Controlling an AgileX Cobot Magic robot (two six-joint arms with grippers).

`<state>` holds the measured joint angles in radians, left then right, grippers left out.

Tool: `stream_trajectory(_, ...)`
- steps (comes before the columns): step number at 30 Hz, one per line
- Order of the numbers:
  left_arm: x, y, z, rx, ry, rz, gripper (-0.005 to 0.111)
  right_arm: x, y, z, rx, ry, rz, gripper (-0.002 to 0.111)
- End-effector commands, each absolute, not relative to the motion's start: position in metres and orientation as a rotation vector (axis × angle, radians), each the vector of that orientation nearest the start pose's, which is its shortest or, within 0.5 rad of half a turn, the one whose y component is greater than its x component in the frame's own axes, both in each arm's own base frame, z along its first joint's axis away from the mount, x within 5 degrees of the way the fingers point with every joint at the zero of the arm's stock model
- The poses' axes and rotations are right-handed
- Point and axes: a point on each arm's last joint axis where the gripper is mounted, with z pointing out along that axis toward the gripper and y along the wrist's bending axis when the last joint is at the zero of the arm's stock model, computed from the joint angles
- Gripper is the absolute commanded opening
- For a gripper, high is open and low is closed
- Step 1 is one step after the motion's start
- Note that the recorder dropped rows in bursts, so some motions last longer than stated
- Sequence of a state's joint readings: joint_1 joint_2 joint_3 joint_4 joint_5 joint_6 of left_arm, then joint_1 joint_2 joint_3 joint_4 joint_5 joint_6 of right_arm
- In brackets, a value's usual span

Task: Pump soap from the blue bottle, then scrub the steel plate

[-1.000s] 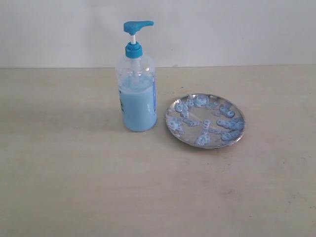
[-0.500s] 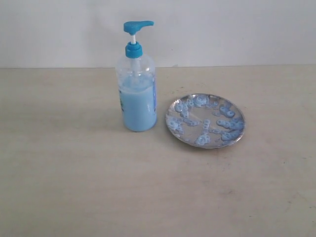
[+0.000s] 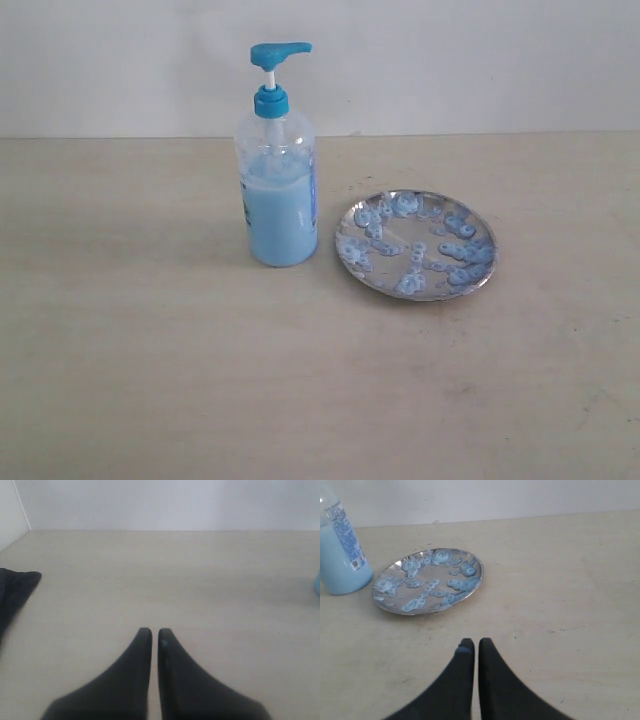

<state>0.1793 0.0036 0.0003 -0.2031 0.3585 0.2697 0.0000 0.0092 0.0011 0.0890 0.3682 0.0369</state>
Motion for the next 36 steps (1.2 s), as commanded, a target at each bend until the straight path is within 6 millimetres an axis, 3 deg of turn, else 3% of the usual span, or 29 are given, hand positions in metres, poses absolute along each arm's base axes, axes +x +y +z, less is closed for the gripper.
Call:
stream_trajectory(1, 0.0534, 0.0030, 0.1814, -0.202, 1.825, -0.006, 0.004, 0.0539, 0.0027, 0.1806, 0.088, 1.850, 0.109, 0.000)
stream_trajectory(36, 0.0532, 0.0035, 0.1811, -0.272, 1.820, -0.049, 0.004, 0.0539, 0.0027, 0.1806, 0.091, 1.850, 0.111, 0.000)
